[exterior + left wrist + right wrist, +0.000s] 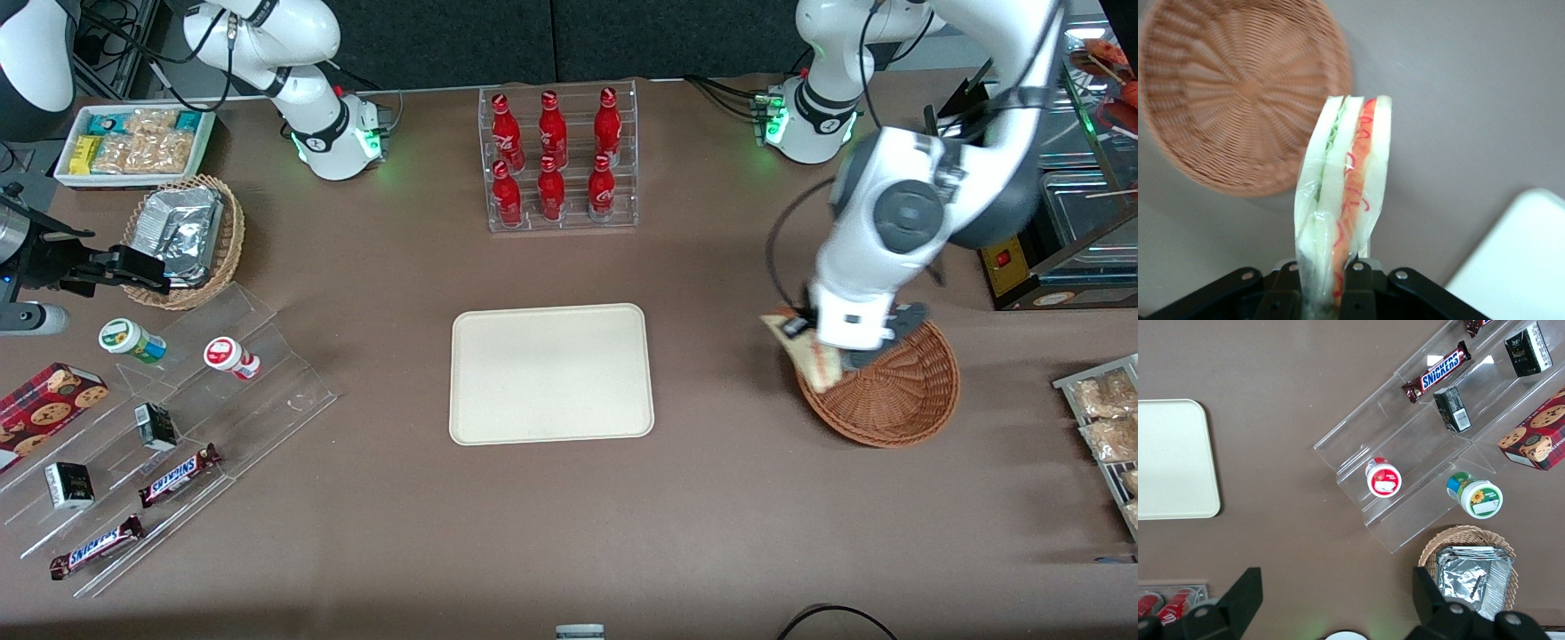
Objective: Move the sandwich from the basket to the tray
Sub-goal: 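Lift the sandwich with the left gripper and carry it toward the white tray, then lower the sandwich onto the white tray and open the left gripper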
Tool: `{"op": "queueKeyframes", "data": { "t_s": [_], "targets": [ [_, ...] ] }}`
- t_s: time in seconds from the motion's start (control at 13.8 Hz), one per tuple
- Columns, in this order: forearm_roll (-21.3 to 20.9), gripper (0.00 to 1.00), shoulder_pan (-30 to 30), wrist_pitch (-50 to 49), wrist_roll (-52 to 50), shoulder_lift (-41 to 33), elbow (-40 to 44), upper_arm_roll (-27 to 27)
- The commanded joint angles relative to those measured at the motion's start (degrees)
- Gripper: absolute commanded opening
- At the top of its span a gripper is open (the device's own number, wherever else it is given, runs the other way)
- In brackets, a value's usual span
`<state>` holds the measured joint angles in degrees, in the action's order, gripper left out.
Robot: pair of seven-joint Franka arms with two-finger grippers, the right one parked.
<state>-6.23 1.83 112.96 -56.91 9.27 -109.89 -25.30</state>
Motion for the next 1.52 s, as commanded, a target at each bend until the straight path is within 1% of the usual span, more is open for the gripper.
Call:
{"op": "queueKeyframes", "data": {
  "t_s": [0.0, 0.15, 0.29, 0.44, 0.58, 0.73, 0.87, 1.02, 1.45],
  "targets": [
    [-2.6, 0.18, -5.6, -0.6, 0.2, 5.0, 4.6, -1.8],
    [-5.2, 0.18, -10.0, -0.1, -0.5, 8.5, 6.8, -1.8],
    [-5.8, 0.18, -14.4, 1.8, -0.7, 12.9, 9.2, -1.8],
    [-7.7, 0.18, -17.3, 5.8, -1.0, 17.1, 10.2, -1.8],
    [-9.8, 0.18, -20.4, 9.1, -3.8, 20.3, 11.2, -1.6],
    [-14.9, 0.18, -22.8, 10.0, -6.8, 23.9, 13.4, -1.5],
    [-17.3, 0.18, -24.1, 10.0, -9.3, 27.7, 17.1, -1.5],
    [-18.7, 0.18, -25.6, 10.1, -10.1, 29.2, 18.0, -1.5],
    [-19.0, 0.21, -25.6, 12.0, -10.1, 31.7, 18.6, -1.3]
  ]
}}
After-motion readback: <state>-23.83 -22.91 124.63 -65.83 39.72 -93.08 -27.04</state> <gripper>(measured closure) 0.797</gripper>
